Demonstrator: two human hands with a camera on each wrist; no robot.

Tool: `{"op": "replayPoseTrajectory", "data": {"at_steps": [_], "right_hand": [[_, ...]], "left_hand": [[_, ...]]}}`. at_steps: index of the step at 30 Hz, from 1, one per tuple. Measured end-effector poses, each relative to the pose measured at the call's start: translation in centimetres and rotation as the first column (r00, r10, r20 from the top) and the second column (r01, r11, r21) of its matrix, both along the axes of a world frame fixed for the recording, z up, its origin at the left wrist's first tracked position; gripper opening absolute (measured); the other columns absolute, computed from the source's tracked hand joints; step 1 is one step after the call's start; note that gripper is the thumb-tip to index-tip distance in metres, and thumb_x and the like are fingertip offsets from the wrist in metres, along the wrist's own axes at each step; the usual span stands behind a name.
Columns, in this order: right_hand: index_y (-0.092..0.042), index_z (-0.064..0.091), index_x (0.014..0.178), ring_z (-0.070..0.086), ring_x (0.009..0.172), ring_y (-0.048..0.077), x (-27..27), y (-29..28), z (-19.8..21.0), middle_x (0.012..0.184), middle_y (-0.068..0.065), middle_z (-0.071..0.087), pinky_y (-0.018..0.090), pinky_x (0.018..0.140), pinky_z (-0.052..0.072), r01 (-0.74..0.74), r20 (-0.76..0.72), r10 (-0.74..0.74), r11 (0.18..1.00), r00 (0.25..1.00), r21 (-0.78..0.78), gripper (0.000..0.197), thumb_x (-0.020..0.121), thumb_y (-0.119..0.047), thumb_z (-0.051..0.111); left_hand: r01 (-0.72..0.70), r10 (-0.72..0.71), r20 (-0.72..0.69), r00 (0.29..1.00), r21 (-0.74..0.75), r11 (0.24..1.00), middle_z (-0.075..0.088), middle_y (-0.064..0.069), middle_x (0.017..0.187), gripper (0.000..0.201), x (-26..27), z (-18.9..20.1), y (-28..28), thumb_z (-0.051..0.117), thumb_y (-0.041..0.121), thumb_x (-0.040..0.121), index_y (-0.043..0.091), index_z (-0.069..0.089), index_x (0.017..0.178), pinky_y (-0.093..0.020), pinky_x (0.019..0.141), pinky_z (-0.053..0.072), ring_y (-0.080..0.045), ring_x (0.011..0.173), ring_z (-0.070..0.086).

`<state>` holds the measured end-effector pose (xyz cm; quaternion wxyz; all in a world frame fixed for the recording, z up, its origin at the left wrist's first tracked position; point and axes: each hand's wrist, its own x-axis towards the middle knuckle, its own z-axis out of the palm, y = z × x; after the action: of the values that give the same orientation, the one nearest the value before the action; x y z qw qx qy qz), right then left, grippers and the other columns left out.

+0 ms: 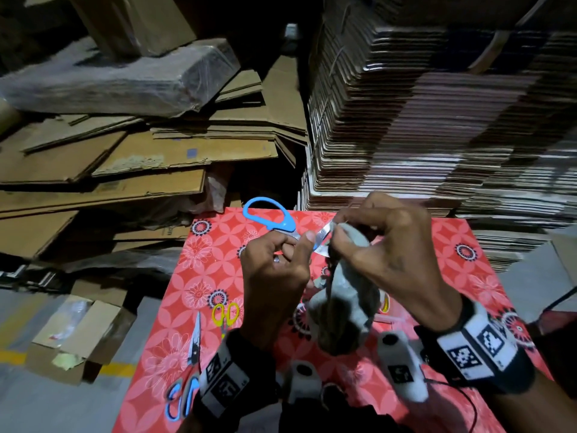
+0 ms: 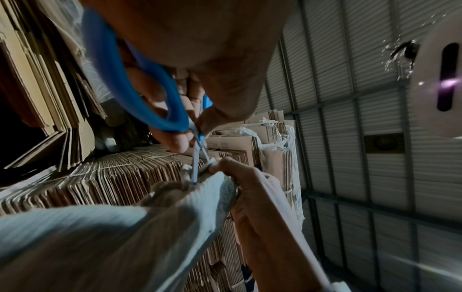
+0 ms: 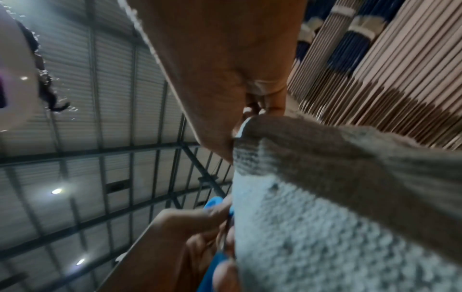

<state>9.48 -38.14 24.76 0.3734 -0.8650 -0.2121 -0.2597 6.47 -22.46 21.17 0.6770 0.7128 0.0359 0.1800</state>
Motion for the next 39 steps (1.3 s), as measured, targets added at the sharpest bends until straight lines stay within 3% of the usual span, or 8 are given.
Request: {"op": "replayPoseTrajectory", "data": {"at_steps": [6,12,17,20,23,30,34,39], "right_hand": [[-0.024,0.083,0.084,0.057,0.06,0.006,1.4,-1.4,0.6,0.067,-0.006,0.061,0.03,0.055,0.048,0.058,-0.026,-0.056,0.995,0.998,0.079,0.015,0.074,-0.014,0.078],[-0.02,0.083,0.084,0.059,0.063,0.006,-1.1,0.8,-0.2,0.068,-0.007,0.06,0.025,0.058,0.047,-0.085,-0.071,0.086,0.996,0.994,0.02,0.014,0.075,-0.013,0.076],[-0.023,0.084,0.082,0.062,0.063,0.007,1.6,-1.2,0.7,0.069,-0.01,0.063,0.023,0.058,0.047,0.068,-0.045,-0.064,0.994,0.997,0.086,0.015,0.073,-0.011,0.081],[-0.022,0.083,0.081,0.059,0.063,0.007,0.1,0.1,0.2,0.067,-0.006,0.06,0.023,0.057,0.043,0.004,-0.051,-0.002,0.999,0.999,0.052,0.015,0.075,-0.01,0.077],[-0.023,0.083,0.082,0.059,0.065,0.002,-1.0,0.8,-0.4,0.069,-0.014,0.059,0.017,0.059,0.041,-0.096,-0.098,0.096,0.995,0.991,0.011,0.015,0.075,-0.011,0.077],[-0.019,0.084,0.082,0.059,0.065,0.005,-0.5,0.3,0.2,0.068,-0.007,0.061,0.02,0.059,0.043,-0.026,-0.053,0.027,0.999,0.998,0.019,0.014,0.077,-0.01,0.074],[-0.019,0.083,0.079,0.065,0.065,0.007,0.0,0.0,0.0,0.072,-0.006,0.068,0.033,0.058,0.053,-0.047,-0.084,0.054,0.996,0.995,0.074,0.013,0.073,-0.014,0.072],[-0.019,0.081,0.076,0.064,0.063,0.009,-0.7,0.3,0.1,0.071,-0.005,0.068,0.033,0.056,0.051,-0.05,-0.057,0.053,0.997,0.997,0.055,0.014,0.073,-0.007,0.075]], "left_hand": [[0.016,-0.017,0.009,1.0,0.019,1.0,0.054,-0.02,0.053,0.042,0.2,0.2,0.2,0.072,0.009,0.097,0.0,0.054,0.06,-0.014,0.043,0.041,-0.011,0.038,0.059],[0.009,-0.009,-0.003,1.0,0.025,1.0,0.055,-0.022,0.053,0.039,0.2,0.2,0.2,0.071,0.007,0.097,-0.011,0.059,0.065,-0.012,0.041,0.039,-0.007,0.037,0.058],[0.004,-0.004,-0.003,1.0,-0.001,1.0,0.055,-0.031,0.062,0.035,0.2,0.6,-0.1,0.071,0.005,0.096,-0.016,0.06,0.07,-0.011,0.041,0.04,-0.007,0.037,0.058],[0.0,0.0,-0.003,1.0,0.009,1.0,0.056,-0.033,0.064,0.037,0.3,0.5,0.2,0.071,0.004,0.096,-0.016,0.059,0.068,-0.01,0.044,0.041,-0.005,0.041,0.06],[0.01,-0.01,-0.004,1.0,0.04,0.999,0.057,-0.026,0.058,0.037,0.2,0.5,0.3,0.072,0.007,0.097,-0.013,0.061,0.067,-0.011,0.045,0.04,-0.005,0.041,0.06],[0.011,-0.011,0.016,1.0,0.03,0.999,0.058,-0.01,0.047,0.04,0.3,0.2,0.1,0.072,0.019,0.098,-0.005,0.063,0.067,-0.018,0.05,0.044,-0.013,0.039,0.06],[0.034,-0.034,0.0,0.999,0.037,0.999,0.058,-0.006,0.045,0.042,0.2,0.0,0.0,0.065,0.034,0.094,0.003,0.064,0.066,-0.029,0.056,0.047,-0.024,0.042,0.063],[0.013,-0.015,0.04,0.999,0.067,0.998,0.06,-0.006,0.047,0.04,0.4,-0.2,-0.1,0.064,0.033,0.094,0.004,0.066,0.066,-0.025,0.056,0.044,-0.015,0.042,0.062]]}}
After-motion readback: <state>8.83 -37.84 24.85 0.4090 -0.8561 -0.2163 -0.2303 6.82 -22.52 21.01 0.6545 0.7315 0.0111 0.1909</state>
